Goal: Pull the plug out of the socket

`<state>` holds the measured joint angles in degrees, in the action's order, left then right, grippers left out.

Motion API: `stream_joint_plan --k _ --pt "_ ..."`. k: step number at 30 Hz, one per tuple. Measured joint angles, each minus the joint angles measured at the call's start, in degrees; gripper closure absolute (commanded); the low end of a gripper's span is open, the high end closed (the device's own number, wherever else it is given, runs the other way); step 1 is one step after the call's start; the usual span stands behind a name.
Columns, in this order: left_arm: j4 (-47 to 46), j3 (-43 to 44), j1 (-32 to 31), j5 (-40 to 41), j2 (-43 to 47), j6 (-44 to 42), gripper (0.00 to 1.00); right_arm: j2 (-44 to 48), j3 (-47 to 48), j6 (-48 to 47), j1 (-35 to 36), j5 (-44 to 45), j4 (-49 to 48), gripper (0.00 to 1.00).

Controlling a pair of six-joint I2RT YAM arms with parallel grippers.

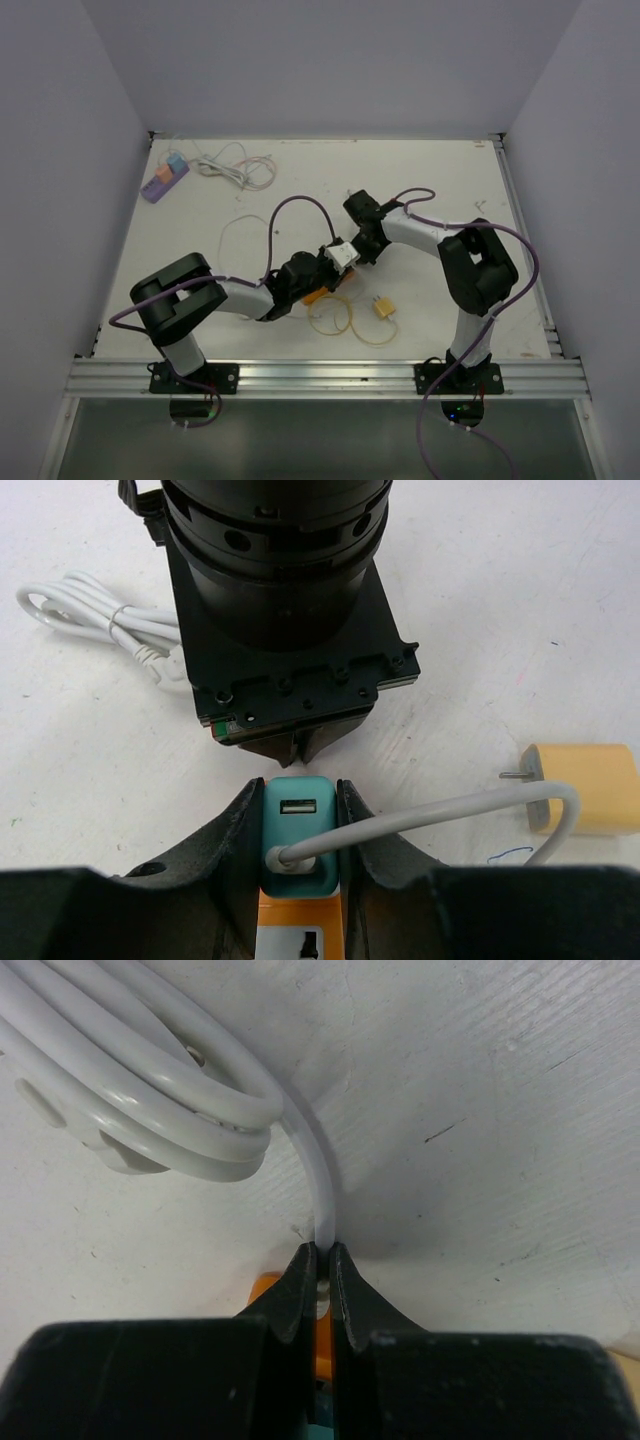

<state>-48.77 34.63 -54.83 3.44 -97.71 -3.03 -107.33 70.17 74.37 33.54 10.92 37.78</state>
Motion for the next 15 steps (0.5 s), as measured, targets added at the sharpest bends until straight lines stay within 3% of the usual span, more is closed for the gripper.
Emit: stream_joint_plan --k 9,15 --pt "6.0 7.0 0.1 -3.2 -3.1 -1.0 1.00 -0.8 1.2 -0.7 0.1 4.3 2.1 1.00" --pt "5.5 6.2 0.0 -2.1 -2.6 -1.0 1.00 -0.8 1.2 -0.7 0.2 5.0 2.2 1.00"
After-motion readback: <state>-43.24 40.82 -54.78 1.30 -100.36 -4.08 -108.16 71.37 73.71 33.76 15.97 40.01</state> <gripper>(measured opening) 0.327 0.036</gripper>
